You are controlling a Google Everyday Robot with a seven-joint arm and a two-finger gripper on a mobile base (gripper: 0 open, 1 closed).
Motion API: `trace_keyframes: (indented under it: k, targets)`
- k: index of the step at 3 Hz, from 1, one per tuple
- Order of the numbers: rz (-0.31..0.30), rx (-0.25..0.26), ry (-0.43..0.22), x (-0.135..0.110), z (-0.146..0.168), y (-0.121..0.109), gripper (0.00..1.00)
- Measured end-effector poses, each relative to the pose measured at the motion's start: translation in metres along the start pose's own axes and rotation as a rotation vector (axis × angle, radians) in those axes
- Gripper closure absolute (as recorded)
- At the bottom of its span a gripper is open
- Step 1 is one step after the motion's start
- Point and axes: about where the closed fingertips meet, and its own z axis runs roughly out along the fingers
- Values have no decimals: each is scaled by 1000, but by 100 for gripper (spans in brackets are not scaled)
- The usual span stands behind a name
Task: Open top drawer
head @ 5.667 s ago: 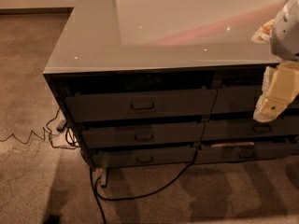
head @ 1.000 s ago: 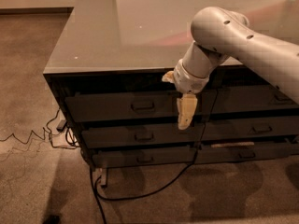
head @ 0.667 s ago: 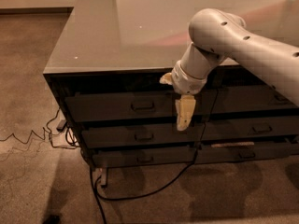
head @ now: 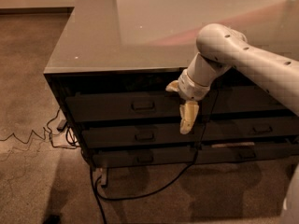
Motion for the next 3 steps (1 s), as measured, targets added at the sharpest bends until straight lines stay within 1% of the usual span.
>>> trace_keyframes:
  k: [1,2,3]
  targets:
    - [41,17,28,16,8,-13,0]
    - [57,43,62,22,13,-26,0]
    - [76,66,67,23,20,-37,0]
